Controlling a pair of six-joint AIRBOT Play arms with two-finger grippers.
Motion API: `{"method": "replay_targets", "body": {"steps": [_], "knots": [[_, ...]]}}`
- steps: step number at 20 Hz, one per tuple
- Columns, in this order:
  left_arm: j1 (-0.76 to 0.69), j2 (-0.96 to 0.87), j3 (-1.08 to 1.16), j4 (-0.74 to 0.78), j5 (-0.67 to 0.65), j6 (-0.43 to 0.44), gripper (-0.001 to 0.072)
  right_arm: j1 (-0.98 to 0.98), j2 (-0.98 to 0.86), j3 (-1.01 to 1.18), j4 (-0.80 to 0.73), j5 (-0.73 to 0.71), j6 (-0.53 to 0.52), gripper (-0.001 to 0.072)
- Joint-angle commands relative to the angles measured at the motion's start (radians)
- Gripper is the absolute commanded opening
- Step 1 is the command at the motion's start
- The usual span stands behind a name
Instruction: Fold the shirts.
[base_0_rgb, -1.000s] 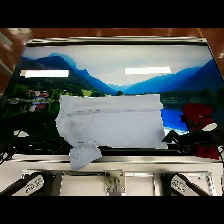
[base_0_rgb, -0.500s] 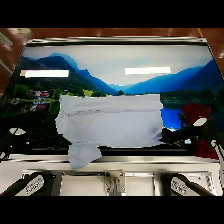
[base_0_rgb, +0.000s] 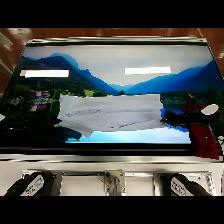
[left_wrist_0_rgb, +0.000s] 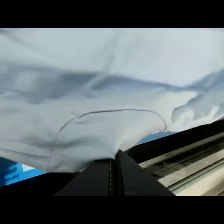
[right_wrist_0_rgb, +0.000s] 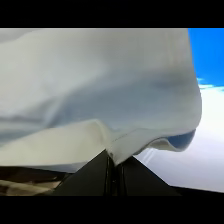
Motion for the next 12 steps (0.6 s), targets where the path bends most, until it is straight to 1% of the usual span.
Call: {"method": "replay_targets", "body": {"steps": [1, 4, 6, 9, 12], "knots": [[-0.001, -0.058, 0.065, -0.014, 0.029, -0.008, 0.0037, 0.093, -0.025, 0.026, 0.008, -0.176, 0.014, 0.0058], [-0.001, -0.141, 0.131, -0.019, 0.055, -0.006, 0.0037, 0.155, -0.098, 0.096, -0.055, -0.298, 0.069, 0.0058], [0.0, -0.208, 0.18, -0.042, 0.091, 0.003, 0.0037, 0.162, -0.158, 0.164, -0.056, -0.352, 0.099, 0.0058], [0.0, -0.338, 0.278, -0.068, 0.1, 0.005, 0.0037, 0.162, -0.261, 0.273, -0.086, -0.358, 0.116, 0.0058], [0.0, -0.475, 0.378, -0.114, 0.099, 0.005, 0.0037, 0.162, -0.339, 0.337, -0.092, -0.366, 0.122, 0.0058]]}}
